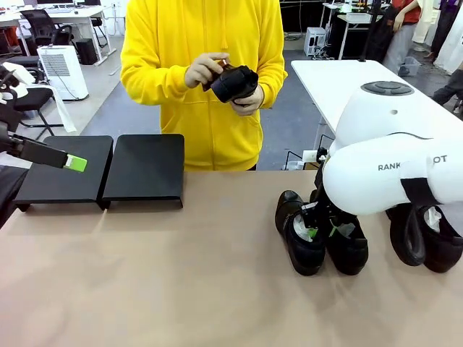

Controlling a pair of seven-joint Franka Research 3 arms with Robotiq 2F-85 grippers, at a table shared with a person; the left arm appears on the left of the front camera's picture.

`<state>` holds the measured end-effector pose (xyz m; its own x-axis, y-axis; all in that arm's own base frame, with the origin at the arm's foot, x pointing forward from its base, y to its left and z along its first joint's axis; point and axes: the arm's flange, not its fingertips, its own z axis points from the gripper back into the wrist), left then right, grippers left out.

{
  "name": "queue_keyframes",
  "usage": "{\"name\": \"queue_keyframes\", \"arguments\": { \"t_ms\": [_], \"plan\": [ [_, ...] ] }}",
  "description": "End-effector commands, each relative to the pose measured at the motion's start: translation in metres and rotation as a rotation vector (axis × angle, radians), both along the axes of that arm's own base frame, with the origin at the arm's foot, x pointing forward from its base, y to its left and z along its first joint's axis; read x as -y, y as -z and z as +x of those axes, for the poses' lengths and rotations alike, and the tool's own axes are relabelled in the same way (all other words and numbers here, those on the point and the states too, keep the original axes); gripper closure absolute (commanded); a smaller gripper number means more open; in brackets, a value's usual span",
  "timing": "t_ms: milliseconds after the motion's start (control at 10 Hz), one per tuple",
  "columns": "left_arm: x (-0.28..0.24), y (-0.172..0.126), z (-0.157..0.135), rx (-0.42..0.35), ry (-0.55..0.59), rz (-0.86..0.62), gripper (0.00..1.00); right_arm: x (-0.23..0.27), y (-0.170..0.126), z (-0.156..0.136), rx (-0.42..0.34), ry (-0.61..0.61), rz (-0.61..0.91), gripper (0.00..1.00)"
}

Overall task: Organize the shoes by placing them on the stand.
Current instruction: Pick up one Shoe and place it in the middle of the table.

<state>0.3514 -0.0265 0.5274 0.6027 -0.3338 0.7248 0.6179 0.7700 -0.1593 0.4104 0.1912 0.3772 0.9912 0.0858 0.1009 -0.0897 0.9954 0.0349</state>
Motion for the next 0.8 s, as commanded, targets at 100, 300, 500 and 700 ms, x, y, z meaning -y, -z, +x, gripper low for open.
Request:
{"name": "queue_keyframes", "arguments": {
  "t_ms": [100,300,500,700],
  "plan": [
    [-0.002,0.001,0.001,0.005,0.018,-0.006,0.0,-0.008,0.011,0.01,0.005,0.03,-0.029,0.57],
    [-0.002,0.001,0.001,0.005,0.018,-0.006,0.0,-0.01,0.019,0.01,-0.019,0.009,-0.022,0.57],
    [-0.002,0.001,0.001,0.005,0.018,-0.006,0.0,-0.01,0.023,0.012,-0.024,0.001,-0.045,0.83],
    [-0.002,0.001,0.001,0.005,0.018,-0.006,0.0,-0.008,0.027,0.014,-0.034,0.01,-0.053,1.0]
  ]
}}
